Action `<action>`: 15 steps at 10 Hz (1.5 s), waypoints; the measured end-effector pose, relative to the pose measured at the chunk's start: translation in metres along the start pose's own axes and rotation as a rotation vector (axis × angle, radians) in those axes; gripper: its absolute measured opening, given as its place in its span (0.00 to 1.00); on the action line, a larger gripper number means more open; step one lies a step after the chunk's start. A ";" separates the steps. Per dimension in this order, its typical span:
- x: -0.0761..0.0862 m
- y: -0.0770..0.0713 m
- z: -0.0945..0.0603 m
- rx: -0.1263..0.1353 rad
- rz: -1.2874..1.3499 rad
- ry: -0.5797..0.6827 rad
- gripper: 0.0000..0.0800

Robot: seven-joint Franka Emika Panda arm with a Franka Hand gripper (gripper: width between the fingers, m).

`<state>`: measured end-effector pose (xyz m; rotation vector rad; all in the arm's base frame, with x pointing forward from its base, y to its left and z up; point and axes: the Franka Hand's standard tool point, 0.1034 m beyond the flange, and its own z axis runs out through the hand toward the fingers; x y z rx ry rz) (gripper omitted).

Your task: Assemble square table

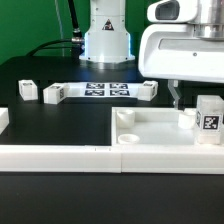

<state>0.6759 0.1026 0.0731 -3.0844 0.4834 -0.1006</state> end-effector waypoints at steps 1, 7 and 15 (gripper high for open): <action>-0.001 -0.002 0.000 -0.001 -0.085 0.001 0.81; 0.002 -0.001 -0.001 0.003 0.006 0.012 0.36; 0.003 -0.001 -0.003 0.006 1.110 -0.052 0.36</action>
Offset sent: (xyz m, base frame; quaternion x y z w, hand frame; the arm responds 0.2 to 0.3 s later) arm 0.0000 0.0000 0.0000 0.0000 0.0000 0.0650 0.9979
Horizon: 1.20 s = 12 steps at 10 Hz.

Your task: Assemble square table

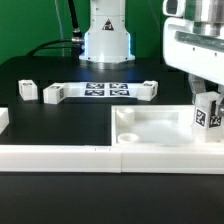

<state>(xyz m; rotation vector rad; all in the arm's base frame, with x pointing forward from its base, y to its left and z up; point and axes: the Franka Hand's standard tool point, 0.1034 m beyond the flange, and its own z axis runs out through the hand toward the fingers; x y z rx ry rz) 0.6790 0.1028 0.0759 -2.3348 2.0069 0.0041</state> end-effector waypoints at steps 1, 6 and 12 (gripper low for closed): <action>0.001 0.001 0.002 0.016 0.160 -0.017 0.36; 0.001 0.001 0.003 0.011 0.432 -0.034 0.36; -0.002 0.000 0.002 0.006 0.534 -0.028 0.46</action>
Offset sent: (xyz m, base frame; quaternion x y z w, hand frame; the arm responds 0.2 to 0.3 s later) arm 0.0000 0.0000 0.0000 0.0000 0.0000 0.1296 0.9916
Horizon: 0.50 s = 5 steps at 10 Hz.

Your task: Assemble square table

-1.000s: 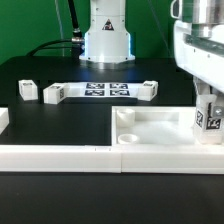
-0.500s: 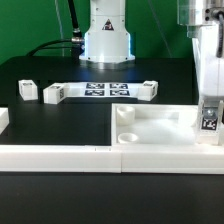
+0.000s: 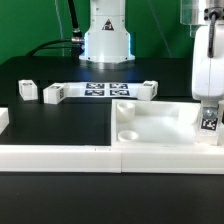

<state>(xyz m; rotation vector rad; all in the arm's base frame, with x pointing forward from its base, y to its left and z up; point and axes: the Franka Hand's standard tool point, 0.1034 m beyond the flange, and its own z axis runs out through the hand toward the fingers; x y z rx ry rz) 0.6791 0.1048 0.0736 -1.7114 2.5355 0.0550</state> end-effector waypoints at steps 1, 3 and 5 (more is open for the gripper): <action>0.000 0.000 0.000 0.000 -0.038 0.000 0.63; 0.000 0.000 0.000 0.000 -0.039 0.000 0.77; -0.005 -0.002 -0.012 0.022 -0.074 -0.014 0.80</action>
Offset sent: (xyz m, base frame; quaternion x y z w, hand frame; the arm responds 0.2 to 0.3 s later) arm 0.0000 0.0000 0.0000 0.0000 0.0000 0.0000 1.0000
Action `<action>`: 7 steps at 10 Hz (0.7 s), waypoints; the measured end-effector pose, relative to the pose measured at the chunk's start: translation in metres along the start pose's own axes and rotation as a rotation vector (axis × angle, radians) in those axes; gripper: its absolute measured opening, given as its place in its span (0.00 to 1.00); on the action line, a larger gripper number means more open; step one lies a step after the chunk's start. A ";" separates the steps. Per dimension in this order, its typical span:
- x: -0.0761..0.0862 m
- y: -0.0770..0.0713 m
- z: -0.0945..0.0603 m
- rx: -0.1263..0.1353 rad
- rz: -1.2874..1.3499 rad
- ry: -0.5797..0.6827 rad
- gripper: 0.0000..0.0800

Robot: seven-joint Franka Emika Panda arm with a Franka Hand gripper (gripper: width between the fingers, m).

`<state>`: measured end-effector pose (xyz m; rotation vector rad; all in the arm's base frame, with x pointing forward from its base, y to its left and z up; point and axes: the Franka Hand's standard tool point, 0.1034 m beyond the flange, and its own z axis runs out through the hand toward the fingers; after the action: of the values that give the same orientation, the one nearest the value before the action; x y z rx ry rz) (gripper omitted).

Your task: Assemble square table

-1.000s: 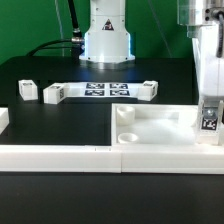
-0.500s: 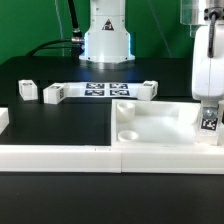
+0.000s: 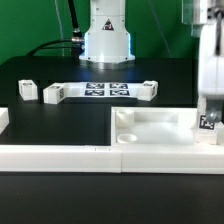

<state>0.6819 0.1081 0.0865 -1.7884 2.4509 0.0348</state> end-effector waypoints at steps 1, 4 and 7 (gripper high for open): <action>-0.002 0.003 -0.018 0.012 -0.028 -0.015 0.81; -0.003 0.005 -0.035 0.017 -0.040 -0.028 0.81; -0.003 0.005 -0.034 0.016 -0.040 -0.027 0.81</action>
Offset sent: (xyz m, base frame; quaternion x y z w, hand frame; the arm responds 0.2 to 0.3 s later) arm 0.0000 0.0000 0.0000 0.0000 0.0000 0.0000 1.0000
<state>0.6752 0.1093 0.1206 -1.8174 2.3896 0.0360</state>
